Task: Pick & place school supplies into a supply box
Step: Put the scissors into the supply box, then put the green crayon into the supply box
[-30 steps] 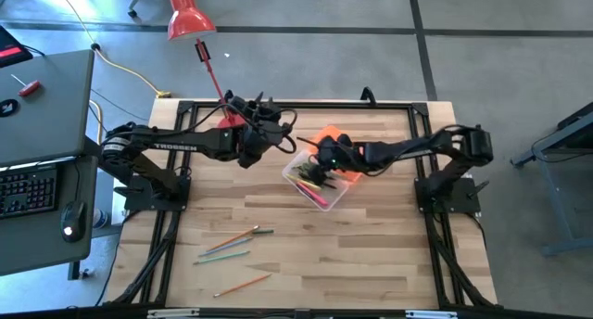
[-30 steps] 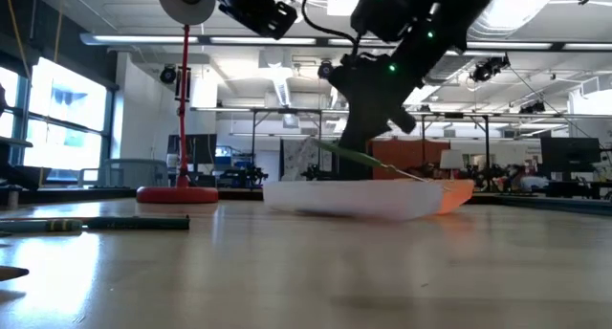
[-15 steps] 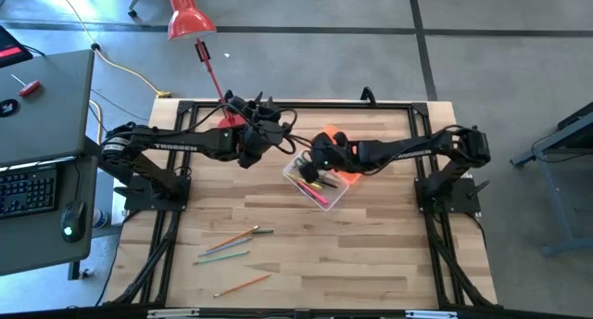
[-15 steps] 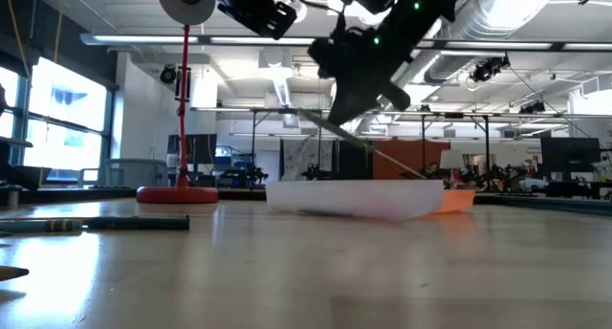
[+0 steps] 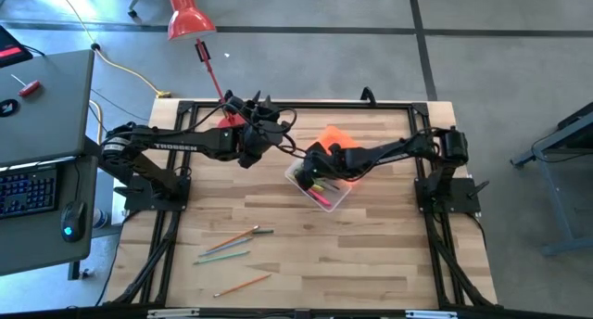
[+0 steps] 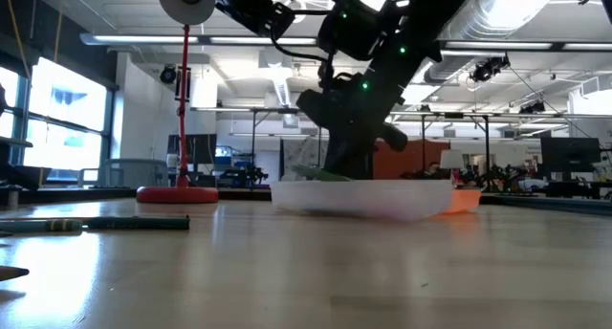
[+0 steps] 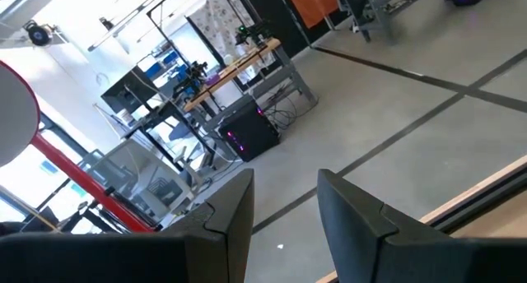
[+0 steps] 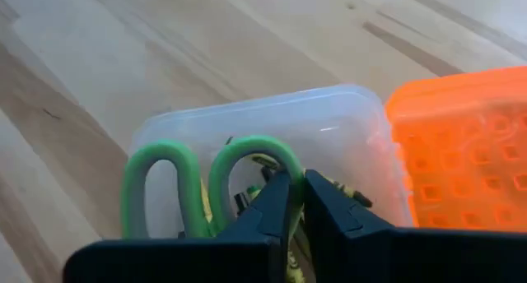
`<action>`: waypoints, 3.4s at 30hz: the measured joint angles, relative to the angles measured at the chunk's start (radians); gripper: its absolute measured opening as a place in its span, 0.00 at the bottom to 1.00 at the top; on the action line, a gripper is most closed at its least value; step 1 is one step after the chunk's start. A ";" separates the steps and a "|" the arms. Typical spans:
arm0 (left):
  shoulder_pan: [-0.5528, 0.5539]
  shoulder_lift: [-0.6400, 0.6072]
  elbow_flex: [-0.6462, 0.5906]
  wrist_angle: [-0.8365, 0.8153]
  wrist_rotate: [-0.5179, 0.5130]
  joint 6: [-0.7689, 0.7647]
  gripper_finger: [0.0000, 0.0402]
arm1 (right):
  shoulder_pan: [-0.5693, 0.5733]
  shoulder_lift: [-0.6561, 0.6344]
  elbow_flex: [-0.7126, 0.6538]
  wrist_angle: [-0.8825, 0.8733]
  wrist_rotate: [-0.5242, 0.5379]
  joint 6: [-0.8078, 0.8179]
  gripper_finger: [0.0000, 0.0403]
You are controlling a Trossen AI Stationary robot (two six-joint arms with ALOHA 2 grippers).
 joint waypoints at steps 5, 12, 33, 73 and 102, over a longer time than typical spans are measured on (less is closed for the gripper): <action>0.000 0.000 0.000 0.000 0.004 0.001 0.41 | 0.000 0.000 0.000 0.025 0.007 -0.074 0.11; 0.000 0.000 0.000 0.000 0.003 0.002 0.41 | 0.000 -0.020 0.003 0.028 0.005 -0.162 0.19; -0.283 -0.215 0.000 -0.731 -0.031 -0.387 0.41 | 0.205 -0.404 0.017 -0.211 0.234 -0.521 0.22; -0.380 -0.348 -0.002 -0.981 0.651 -0.887 0.41 | 0.354 0.380 0.127 0.837 -0.311 -0.926 0.22; -0.380 -0.348 -0.001 -0.982 0.648 -0.909 0.41 | 0.342 0.417 0.213 0.613 -0.183 -0.694 0.22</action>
